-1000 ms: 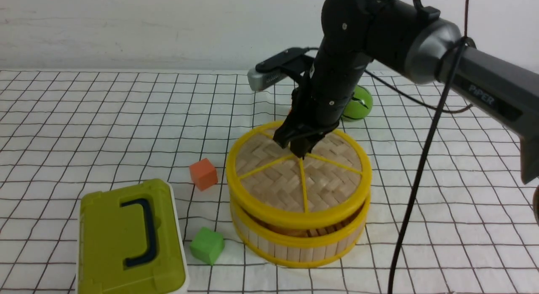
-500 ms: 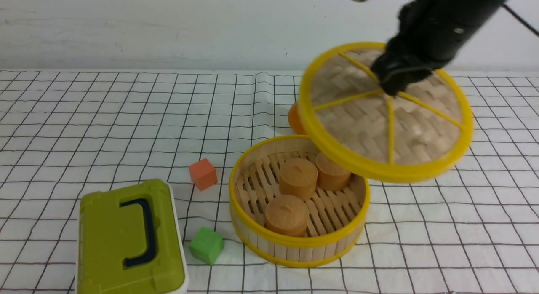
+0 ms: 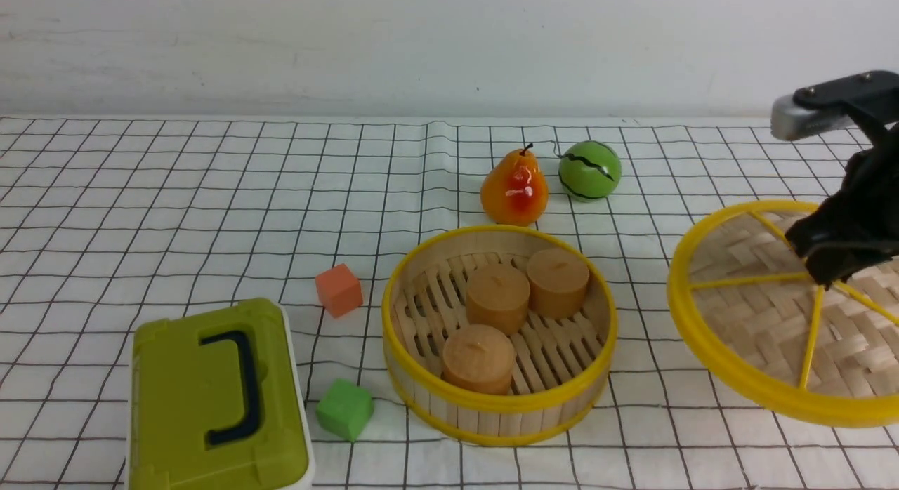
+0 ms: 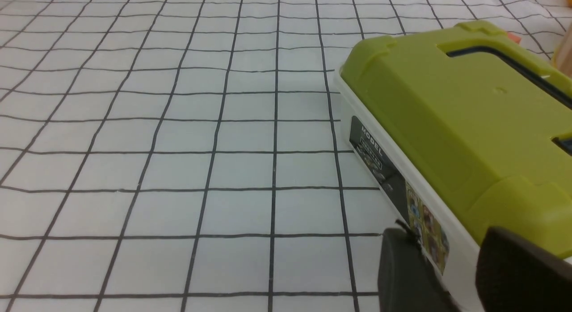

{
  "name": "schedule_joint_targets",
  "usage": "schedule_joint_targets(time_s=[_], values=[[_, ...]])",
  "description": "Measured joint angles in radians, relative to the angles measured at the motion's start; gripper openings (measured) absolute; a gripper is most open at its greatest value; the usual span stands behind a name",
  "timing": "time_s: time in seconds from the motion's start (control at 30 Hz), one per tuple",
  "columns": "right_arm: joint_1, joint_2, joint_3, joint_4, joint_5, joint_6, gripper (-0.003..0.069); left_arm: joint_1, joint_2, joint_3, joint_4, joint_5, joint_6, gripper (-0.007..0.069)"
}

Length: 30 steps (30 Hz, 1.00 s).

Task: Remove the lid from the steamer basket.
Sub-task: Use the right arm to place the steamer lid on the table

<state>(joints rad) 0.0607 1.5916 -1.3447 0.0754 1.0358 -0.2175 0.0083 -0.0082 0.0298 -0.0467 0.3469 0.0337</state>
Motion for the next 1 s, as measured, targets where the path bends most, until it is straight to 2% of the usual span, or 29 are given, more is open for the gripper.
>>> schedule_joint_targets(time_s=[0.27,0.67,0.83,0.9,1.0], values=[[0.0,0.127,0.014,0.003,-0.091,0.001,0.0102,0.0,0.0,0.0,0.0,0.0,0.0,0.0239],[-0.01,0.263,0.014,0.001,-0.207,0.066,0.0102,0.0,0.0,0.0,0.0,0.0,0.0,0.0239],[-0.01,0.267,0.014,0.004,-0.22,0.088,0.0185,0.0,0.0,0.0,0.0,0.0,0.0,0.0239],[-0.01,0.238,0.014,0.006,-0.213,0.097,0.0299,0.0,0.0,0.0,0.0,0.0,0.0,0.0239],[-0.01,0.188,0.014,0.013,-0.203,0.098,0.0342,0.0,0.0,0.0,0.0,0.0,0.0,0.0239]])
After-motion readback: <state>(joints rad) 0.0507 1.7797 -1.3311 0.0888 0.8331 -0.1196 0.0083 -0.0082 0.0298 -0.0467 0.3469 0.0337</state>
